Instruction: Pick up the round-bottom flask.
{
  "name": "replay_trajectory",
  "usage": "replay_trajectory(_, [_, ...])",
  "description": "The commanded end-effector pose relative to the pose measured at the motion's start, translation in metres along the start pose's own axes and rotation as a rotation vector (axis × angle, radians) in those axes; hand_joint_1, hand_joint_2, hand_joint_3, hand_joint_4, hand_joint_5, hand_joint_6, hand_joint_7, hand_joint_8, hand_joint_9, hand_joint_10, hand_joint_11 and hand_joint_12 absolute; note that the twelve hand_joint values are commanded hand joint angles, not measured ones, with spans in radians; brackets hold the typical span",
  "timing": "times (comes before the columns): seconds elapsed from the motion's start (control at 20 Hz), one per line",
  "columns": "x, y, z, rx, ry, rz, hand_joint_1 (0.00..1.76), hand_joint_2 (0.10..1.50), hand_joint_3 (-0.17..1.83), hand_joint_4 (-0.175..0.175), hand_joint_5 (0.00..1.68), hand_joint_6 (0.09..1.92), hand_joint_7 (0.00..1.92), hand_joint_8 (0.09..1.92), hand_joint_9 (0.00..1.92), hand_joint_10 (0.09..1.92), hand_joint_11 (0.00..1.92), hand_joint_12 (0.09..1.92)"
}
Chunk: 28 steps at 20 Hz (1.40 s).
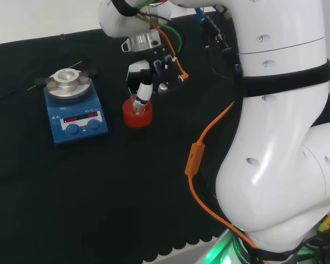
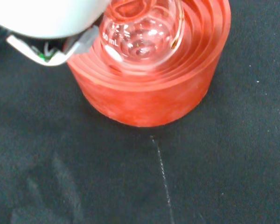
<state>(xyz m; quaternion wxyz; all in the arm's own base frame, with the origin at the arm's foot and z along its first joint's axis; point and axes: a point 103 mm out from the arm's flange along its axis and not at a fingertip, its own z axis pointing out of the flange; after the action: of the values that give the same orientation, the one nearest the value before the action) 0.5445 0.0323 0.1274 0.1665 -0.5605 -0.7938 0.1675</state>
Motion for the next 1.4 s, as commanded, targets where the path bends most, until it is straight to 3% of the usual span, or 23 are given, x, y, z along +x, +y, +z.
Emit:
replay_trajectory(0.05, [0.003,0.001,-0.001,-0.001,0.0,-0.003,0.99,0.35,0.92,-0.175,0.7,1.08,1.04,0.9,1.27,0.71,1.09,1.19])
replay_trajectory(0.55, [0.01,0.004,0.004,0.008,0.001,-0.004,1.01,0.36,0.92,-0.175,0.74,1.07,1.08,0.89,1.33,0.68,1.14,1.15])
replay_trajectory(1.4, [0.016,0.005,0.004,-0.023,0.005,0.002,1.13,0.4,0.96,-0.175,0.98,0.88,1.28,0.77,1.51,0.54,1.34,1.01])
